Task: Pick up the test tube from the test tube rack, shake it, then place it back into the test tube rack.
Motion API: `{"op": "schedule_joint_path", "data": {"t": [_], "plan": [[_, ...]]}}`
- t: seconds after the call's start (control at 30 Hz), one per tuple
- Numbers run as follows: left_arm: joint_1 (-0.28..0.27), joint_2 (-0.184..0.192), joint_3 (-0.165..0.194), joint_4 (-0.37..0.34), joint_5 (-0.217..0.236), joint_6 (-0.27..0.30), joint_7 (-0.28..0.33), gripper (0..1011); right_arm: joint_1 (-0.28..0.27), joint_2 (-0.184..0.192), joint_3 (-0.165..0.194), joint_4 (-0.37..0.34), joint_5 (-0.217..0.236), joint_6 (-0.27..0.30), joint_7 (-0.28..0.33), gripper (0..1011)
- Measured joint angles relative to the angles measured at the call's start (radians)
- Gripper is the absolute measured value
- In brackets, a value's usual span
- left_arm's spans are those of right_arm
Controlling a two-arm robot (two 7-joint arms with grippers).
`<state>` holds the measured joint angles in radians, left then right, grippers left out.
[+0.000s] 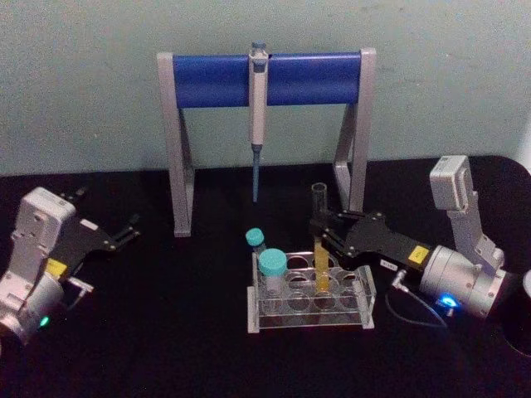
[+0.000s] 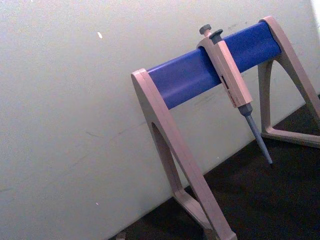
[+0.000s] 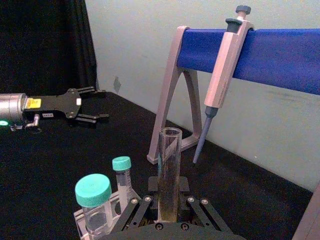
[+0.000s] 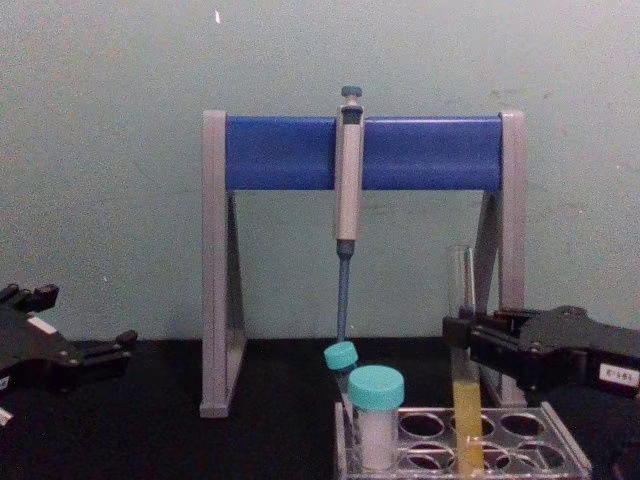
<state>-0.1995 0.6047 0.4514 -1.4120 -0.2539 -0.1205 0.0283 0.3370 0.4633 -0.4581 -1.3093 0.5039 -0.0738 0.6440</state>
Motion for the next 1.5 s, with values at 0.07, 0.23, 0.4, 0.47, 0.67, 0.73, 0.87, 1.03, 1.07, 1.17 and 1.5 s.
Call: {"op": "schedule_joint_path", "data": {"t": [0.07, 0.23, 0.4, 0.47, 0.67, 0.73, 0.87, 1.03, 1.07, 1.17, 1.5], "plan": [[0.0, 0.0, 0.0, 0.0, 0.0, 0.0, 0.0, 1001, 0.001, 0.0, -0.002, 0.001, 0.001, 0.002, 0.001, 229], [0.0, 0.0, 0.0, 0.0, 0.0, 0.0, 0.0, 1001, 0.003, 0.001, -0.005, 0.003, 0.001, 0.005, 0.002, 229], [0.0, 0.0, 0.0, 0.0, 0.0, 0.0, 0.0, 1001, 0.004, 0.003, -0.008, 0.002, -0.004, 0.01, 0.0, 229], [0.0, 0.0, 0.0, 0.0, 0.0, 0.0, 0.0, 1001, 0.004, 0.003, -0.008, 0.002, -0.004, 0.01, 0.0, 229], [0.0, 0.0, 0.0, 0.0, 0.0, 0.0, 0.0, 1001, 0.004, 0.003, -0.008, 0.002, -0.004, 0.009, 0.0, 229], [0.0, 0.0, 0.0, 0.0, 0.0, 0.0, 0.0, 1001, 0.004, 0.002, -0.008, 0.001, -0.004, 0.009, -0.001, 229], [0.0, 0.0, 0.0, 0.0, 0.0, 0.0, 0.0, 1001, 0.004, 0.002, -0.008, 0.001, -0.004, 0.009, -0.001, 229], [0.0, 0.0, 0.0, 0.0, 0.0, 0.0, 0.0, 1001, 0.004, 0.002, -0.007, 0.001, -0.004, 0.008, -0.001, 229], [0.0, 0.0, 0.0, 0.0, 0.0, 0.0, 0.0, 1001, 0.004, 0.002, -0.007, 0.001, -0.004, 0.008, -0.001, 229], [0.0, 0.0, 0.0, 0.0, 0.0, 0.0, 0.0, 1001, 0.003, 0.002, -0.007, 0.001, -0.004, 0.008, -0.001, 237], [0.0, 0.0, 0.0, 0.0, 0.0, 0.0, 0.0, 1001, 0.003, 0.002, -0.006, 0.001, -0.003, 0.007, -0.001, 488]]}}
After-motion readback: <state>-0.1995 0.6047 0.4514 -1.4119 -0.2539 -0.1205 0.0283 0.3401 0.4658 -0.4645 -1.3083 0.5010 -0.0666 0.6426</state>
